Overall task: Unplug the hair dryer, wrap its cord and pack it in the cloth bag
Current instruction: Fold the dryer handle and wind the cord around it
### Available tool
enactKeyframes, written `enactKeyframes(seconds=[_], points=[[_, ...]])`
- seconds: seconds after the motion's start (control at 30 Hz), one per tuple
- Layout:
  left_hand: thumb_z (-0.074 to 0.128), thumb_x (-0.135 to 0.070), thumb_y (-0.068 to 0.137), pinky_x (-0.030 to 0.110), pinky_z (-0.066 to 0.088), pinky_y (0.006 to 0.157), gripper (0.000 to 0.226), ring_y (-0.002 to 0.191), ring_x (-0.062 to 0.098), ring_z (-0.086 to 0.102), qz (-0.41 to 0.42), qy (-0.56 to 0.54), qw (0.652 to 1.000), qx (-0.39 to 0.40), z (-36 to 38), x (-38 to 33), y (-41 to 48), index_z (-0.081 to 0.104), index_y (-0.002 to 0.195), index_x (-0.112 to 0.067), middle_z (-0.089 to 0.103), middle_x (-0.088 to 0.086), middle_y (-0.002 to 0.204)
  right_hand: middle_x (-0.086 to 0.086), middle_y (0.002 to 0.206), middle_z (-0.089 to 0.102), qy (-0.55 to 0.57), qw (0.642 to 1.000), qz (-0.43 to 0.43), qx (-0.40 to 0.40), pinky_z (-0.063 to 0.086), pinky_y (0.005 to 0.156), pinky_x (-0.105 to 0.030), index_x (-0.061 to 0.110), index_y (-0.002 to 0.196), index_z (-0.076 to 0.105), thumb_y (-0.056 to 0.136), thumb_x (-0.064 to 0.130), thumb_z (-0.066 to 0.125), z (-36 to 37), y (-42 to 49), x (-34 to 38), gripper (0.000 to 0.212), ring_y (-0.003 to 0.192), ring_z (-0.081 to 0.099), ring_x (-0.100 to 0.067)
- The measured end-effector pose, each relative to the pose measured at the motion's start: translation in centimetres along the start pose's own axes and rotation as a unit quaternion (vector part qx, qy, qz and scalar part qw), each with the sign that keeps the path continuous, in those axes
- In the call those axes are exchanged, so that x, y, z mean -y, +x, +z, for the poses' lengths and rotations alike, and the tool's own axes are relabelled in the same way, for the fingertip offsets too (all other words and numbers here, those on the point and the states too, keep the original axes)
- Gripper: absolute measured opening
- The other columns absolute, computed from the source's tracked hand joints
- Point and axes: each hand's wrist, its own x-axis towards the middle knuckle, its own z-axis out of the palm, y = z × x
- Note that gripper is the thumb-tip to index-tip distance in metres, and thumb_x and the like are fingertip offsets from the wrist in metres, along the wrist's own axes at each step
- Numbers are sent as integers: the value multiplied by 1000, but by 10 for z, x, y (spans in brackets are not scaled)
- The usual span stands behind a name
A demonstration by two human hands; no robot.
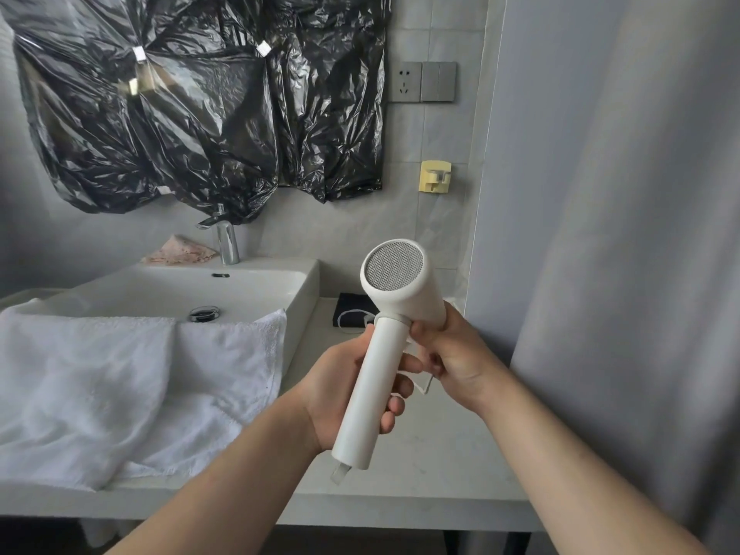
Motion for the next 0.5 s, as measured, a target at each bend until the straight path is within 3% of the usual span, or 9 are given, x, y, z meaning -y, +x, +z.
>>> enactKeyframes(seconds=[0.1, 0.23, 0.33, 0.5], points=[[47, -62, 94, 25, 52, 46, 61, 47, 22, 58, 8, 15, 998, -64, 3, -4, -2, 67, 87, -5, 57, 10, 66, 7, 59, 52, 7, 999, 11, -38, 21, 39, -16, 11, 98, 57, 53, 43, 89, -5, 0, -3, 64, 42, 24, -8], [52, -47, 98, 28, 52, 48, 45, 50, 26, 60, 67, 8, 992, -110, 4, -5, -2, 63, 92, -5, 62, 11, 66, 9, 53, 41, 6, 996, 21, -82, 18, 39, -18, 17, 92, 58, 69, 23, 77, -7, -1, -5, 31, 43, 22, -9], [50, -34, 102, 32, 52, 49, 33, 52, 29, 62, 138, 42, 976, -162, 4, -3, 1, 57, 106, -2, 67, 12, 71, 2, 61, 39, 6, 994, 29, -105, 16, 42, -23, 19, 91, 59, 70, 22, 74, -4, -2, -5, 27, 48, 23, -11], [51, -26, 103, 35, 56, 52, 24, 57, 26, 67, 200, 93, 950, -221, 4, 0, -1, 60, 95, -4, 67, 7, 59, 10, 54, 45, -16, 992, 32, -122, 20, 41, -22, 20, 91, 59, 68, 21, 73, -2, -2, -2, 27, 46, 27, -9]])
